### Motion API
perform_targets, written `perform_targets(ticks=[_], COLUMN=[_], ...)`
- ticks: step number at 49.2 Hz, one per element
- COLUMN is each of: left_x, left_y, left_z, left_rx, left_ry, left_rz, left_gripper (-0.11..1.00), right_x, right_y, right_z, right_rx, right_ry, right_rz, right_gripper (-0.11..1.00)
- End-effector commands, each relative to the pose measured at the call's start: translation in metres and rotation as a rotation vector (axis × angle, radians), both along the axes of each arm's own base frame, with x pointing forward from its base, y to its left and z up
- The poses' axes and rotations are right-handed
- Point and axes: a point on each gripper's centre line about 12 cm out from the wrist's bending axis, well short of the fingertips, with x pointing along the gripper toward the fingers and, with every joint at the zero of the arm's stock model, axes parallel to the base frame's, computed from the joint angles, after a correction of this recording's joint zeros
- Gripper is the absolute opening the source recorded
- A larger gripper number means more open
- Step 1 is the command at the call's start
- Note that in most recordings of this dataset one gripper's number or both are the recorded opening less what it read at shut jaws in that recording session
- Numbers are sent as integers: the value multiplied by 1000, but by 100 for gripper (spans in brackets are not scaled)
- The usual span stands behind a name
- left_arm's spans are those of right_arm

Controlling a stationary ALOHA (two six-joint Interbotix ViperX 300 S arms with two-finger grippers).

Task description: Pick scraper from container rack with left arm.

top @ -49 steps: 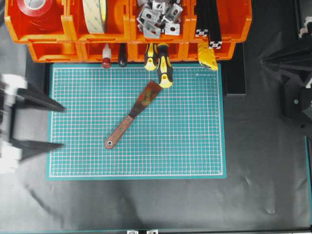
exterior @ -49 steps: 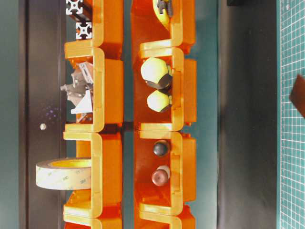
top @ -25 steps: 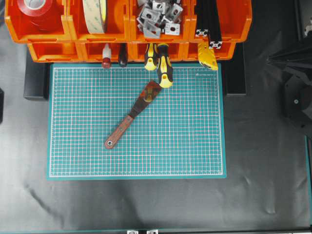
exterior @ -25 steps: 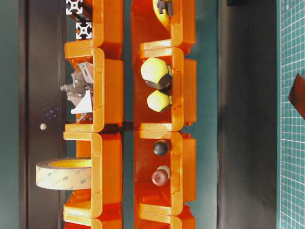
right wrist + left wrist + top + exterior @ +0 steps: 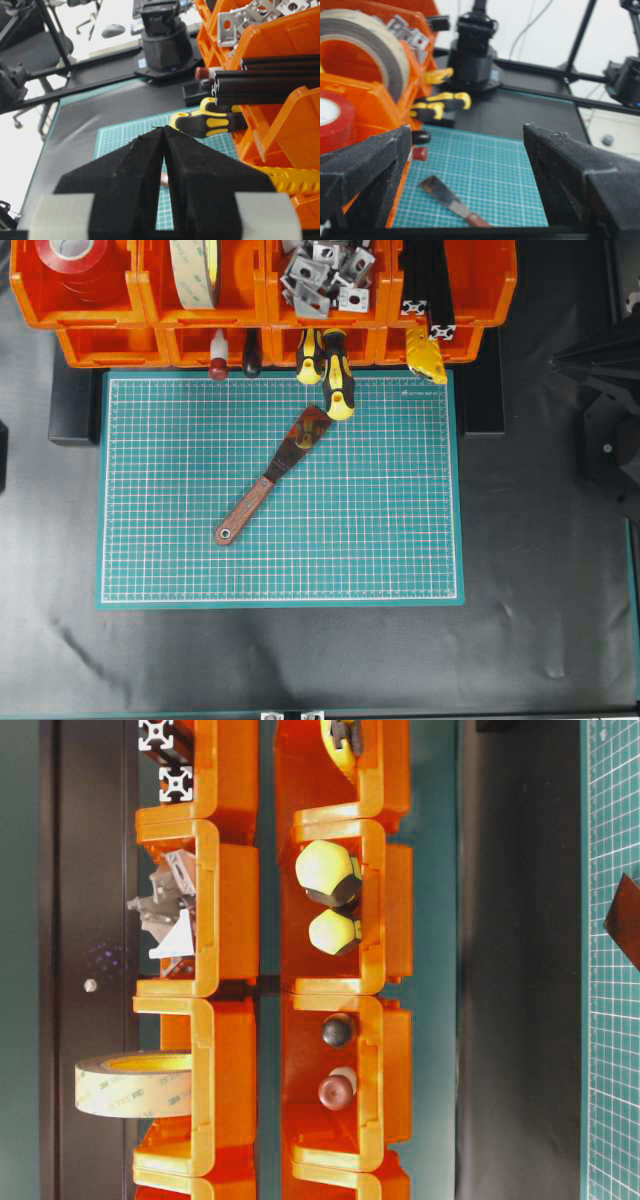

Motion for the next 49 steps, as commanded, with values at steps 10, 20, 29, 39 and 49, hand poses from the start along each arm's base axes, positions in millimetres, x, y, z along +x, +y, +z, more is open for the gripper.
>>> perform_targets(ticks=[10, 20, 29, 39, 49], left_x=[2, 3, 3, 4, 7], left_y=[0, -1, -1, -1, -3], left_z=[3, 2, 2, -3, -7], left_rx=[12, 9, 8, 10, 13], left_ry=[-7, -7, -4, 8, 22], left_rz=[5, 4, 5, 3, 2], left_gripper=[86, 86, 86, 86, 86], right_x=[0, 0, 0, 1, 1], right_y=[0, 0, 0, 0, 0], right_z=[14, 12, 12, 11, 9], right_rx=[2, 2, 2, 0, 2], right_ry=[-32, -26, -25, -25, -19], right_rz=[-3, -1, -1, -1, -1], right_gripper=[0, 0, 0, 0, 0])
